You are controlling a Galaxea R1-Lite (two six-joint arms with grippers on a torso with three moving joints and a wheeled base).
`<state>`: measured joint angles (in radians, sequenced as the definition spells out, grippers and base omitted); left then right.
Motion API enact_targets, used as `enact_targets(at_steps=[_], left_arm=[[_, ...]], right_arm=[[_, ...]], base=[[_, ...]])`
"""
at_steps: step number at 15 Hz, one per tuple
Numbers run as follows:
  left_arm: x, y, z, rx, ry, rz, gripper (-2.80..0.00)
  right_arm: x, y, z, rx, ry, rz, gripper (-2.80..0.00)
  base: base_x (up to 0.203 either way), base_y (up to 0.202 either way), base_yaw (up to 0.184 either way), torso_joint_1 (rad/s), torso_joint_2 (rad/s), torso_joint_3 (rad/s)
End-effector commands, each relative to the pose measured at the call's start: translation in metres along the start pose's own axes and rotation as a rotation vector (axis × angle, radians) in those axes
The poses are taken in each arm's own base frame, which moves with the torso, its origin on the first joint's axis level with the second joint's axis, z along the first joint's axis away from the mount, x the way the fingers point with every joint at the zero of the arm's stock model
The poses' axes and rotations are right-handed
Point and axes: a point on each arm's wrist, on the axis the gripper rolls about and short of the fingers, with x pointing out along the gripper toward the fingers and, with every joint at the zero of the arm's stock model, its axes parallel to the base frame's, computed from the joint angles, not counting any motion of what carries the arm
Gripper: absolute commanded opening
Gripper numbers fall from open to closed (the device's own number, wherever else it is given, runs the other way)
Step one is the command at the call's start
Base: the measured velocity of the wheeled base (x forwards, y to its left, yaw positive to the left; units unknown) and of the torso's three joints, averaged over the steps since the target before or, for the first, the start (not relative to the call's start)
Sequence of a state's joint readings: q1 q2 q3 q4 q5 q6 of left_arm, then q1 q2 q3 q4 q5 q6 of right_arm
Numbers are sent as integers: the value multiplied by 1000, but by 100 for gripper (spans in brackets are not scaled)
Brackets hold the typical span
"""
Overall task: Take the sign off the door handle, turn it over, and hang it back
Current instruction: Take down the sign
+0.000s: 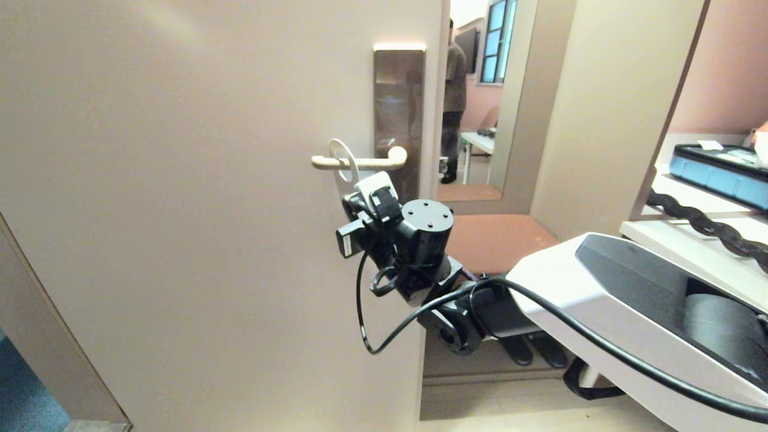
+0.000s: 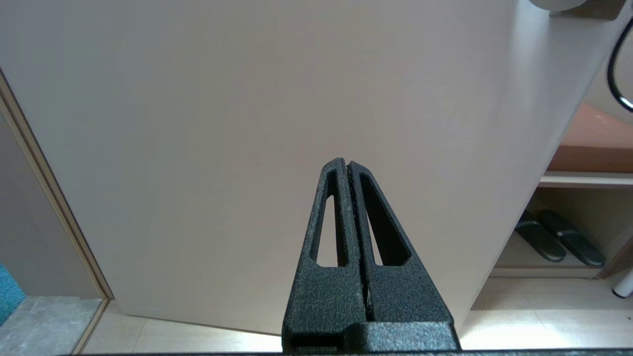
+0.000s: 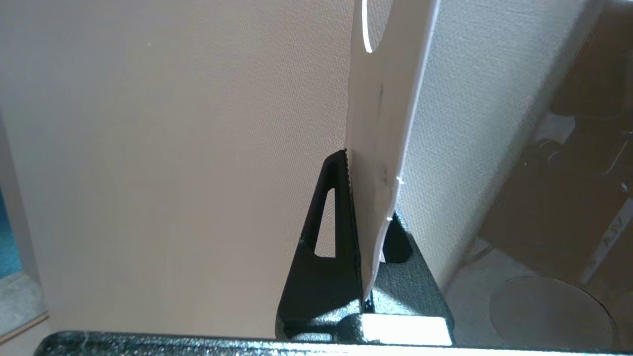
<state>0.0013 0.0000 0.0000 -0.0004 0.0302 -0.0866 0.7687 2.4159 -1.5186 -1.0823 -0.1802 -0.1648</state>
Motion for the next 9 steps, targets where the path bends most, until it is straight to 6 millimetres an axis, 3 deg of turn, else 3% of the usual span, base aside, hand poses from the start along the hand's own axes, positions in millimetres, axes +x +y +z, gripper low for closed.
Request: enact_targets(at_steps=[1, 9], left_arm=[[0, 0, 0, -1, 2, 1, -280], [0, 0, 0, -1, 2, 1, -280]], right_arm=[[6, 2, -5, -15, -16, -7, -280], [26, 4, -6, -38, -68, -48, -280]], base=[[0, 0, 0, 0, 0, 0], [0, 0, 0, 0, 0, 0]])
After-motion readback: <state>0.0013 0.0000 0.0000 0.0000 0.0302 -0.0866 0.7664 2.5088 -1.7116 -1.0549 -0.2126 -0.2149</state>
